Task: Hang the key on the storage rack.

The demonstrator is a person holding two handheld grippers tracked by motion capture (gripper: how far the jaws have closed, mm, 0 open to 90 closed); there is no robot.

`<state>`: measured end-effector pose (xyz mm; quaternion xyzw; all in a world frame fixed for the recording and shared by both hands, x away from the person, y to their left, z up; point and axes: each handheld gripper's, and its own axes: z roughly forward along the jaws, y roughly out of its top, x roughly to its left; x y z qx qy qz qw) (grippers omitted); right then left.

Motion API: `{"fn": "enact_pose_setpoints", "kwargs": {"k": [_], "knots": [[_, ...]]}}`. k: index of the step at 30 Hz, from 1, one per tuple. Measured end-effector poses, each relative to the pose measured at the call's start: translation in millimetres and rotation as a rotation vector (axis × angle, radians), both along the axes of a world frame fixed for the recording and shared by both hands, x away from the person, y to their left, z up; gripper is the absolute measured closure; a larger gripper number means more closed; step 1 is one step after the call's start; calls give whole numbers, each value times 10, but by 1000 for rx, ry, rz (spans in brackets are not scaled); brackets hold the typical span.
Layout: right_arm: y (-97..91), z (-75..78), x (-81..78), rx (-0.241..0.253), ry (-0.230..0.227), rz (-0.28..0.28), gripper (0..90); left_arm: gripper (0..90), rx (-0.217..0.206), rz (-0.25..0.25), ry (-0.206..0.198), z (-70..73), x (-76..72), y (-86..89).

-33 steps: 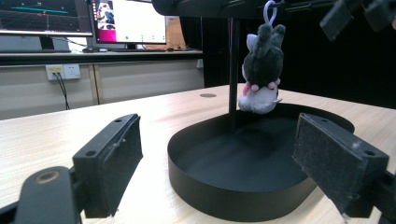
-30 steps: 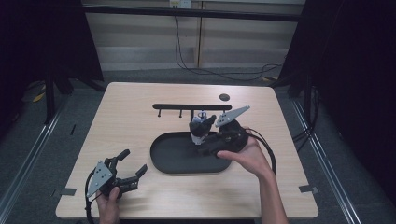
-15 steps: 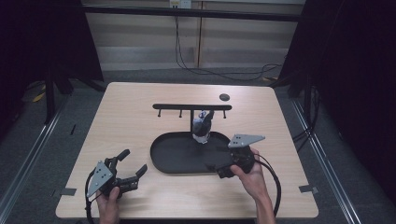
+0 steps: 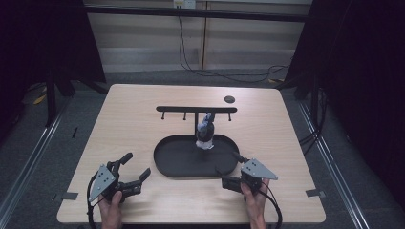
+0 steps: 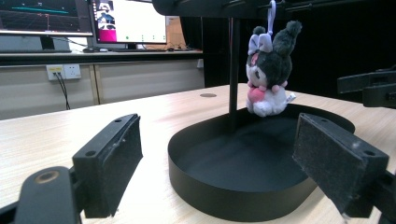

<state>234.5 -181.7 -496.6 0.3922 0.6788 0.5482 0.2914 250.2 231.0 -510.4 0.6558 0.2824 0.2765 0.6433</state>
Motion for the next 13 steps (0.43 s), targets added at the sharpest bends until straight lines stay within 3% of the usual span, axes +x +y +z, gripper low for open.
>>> {"fn": "enact_pose_setpoints", "kwargs": {"k": [1, 2, 7, 10, 13], "knots": [[0, 0, 0, 0, 0, 0, 177, 153, 0, 0, 0, 0, 0, 0], [19, -57, -45, 28, -53, -33, 164, 152, 0, 0, 1, 0, 0, 1], [40, -147, -192, 95, -197, -116, 132, 153, 1, 1, 3, 0, 2, 3], [42, -155, -248, 103, -241, -111, 121, 152, 0, 6, 4, 0, 1, 3], [44, -154, -252, 94, -243, -89, 120, 153, 0, 5, 3, -1, 0, 3]]}}
